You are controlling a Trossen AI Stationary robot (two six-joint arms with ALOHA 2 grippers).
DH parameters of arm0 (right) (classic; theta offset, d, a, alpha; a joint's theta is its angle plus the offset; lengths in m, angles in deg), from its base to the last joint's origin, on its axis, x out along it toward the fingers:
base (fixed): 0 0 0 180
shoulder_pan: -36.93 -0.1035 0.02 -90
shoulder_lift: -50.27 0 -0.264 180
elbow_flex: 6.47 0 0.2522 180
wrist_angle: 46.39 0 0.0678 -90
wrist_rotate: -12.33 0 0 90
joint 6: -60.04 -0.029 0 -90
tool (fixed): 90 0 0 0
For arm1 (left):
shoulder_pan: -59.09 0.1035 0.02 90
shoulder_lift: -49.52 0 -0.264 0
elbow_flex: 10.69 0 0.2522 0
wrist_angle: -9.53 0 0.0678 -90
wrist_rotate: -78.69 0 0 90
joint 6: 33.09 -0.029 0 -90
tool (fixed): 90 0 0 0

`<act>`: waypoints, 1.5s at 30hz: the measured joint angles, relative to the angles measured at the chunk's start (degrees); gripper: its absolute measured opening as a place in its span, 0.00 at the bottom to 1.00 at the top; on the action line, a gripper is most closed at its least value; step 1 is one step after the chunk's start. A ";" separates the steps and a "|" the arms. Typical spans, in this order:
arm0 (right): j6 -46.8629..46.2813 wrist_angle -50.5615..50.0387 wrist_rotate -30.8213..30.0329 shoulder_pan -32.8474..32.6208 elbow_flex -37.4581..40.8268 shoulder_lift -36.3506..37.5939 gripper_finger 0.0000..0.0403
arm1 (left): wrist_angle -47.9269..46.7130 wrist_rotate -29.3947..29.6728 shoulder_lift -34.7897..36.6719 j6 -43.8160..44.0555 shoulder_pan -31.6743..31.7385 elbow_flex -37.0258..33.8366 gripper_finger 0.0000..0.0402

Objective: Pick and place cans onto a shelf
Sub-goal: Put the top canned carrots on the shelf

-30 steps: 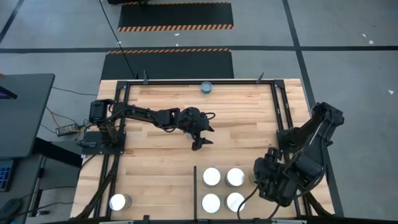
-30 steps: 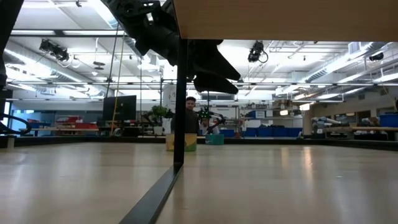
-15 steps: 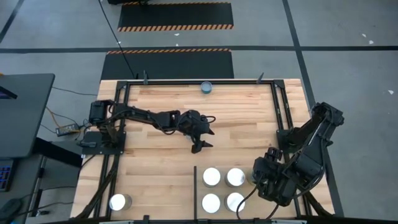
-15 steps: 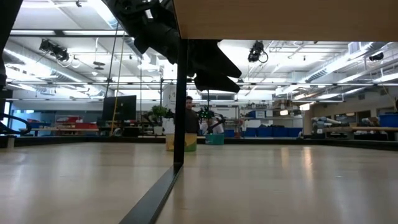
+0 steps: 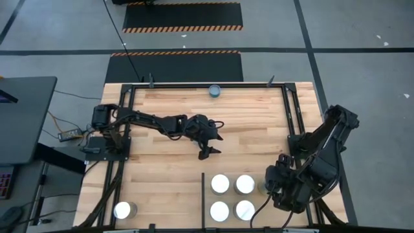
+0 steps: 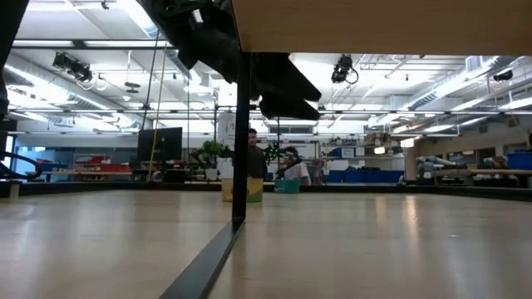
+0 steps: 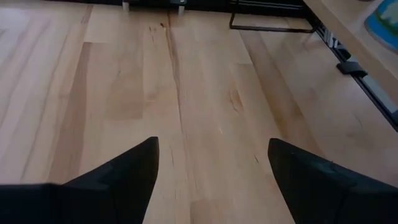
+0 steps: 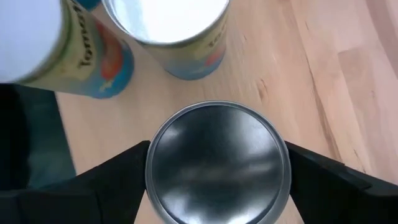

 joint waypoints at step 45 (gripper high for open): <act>3.64 0.72 1.10 0.22 0.00 0.22 0.97 | -8.00 3.15 8.57 -2.27 -0.90 0.04 0.76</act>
